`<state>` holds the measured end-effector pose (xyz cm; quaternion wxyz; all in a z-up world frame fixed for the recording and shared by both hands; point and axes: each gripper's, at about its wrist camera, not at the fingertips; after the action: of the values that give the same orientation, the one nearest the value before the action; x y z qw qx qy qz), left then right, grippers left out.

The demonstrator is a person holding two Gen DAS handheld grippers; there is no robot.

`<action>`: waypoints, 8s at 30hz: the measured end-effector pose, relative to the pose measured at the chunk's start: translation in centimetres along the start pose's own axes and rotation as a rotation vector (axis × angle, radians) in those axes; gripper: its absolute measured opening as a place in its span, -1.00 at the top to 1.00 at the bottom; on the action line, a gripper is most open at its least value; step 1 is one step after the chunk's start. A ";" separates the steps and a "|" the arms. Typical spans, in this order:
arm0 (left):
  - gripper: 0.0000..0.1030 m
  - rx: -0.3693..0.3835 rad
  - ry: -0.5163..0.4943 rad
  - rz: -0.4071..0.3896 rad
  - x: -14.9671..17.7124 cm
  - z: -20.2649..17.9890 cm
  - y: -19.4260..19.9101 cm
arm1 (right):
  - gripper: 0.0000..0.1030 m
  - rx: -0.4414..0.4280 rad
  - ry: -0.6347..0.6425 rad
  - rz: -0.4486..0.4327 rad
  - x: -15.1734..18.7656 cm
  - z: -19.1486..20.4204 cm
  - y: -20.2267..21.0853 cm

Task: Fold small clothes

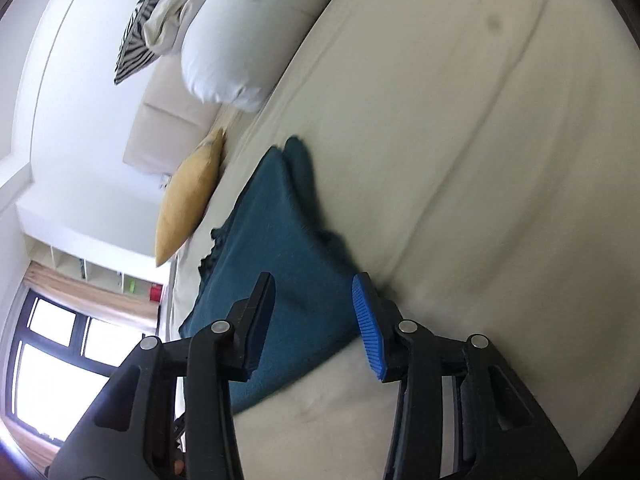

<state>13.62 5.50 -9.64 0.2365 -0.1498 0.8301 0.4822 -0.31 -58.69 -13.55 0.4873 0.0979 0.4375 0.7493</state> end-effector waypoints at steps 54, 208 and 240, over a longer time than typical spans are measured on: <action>-0.19 0.494 0.570 -0.102 -3.1 12.4 1.1 | 0.11 -0.287 0.304 0.255 8.1 15.3 -5.8; 0.11 0.104 -0.310 0.155 -7.3 -17.5 -12.6 | 0.78 -0.067 0.549 0.324 1.7 10.0 -6.2; -0.24 0.210 -0.041 -0.036 -10.7 -11.8 -8.7 | -0.31 -0.007 0.417 0.049 -5.4 13.6 -6.3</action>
<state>23.88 -8.86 -5.22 0.2766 -0.1294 0.8682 0.3911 14.30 -54.60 -8.66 0.3681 -0.0505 0.5240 0.7664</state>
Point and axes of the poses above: each gripper's, at about its wrist camera, not at the fingertips, and y roughly against the way its jaws point, z to its left, x to its underside, and after that the axes turned 15 degrees about x, right-handed
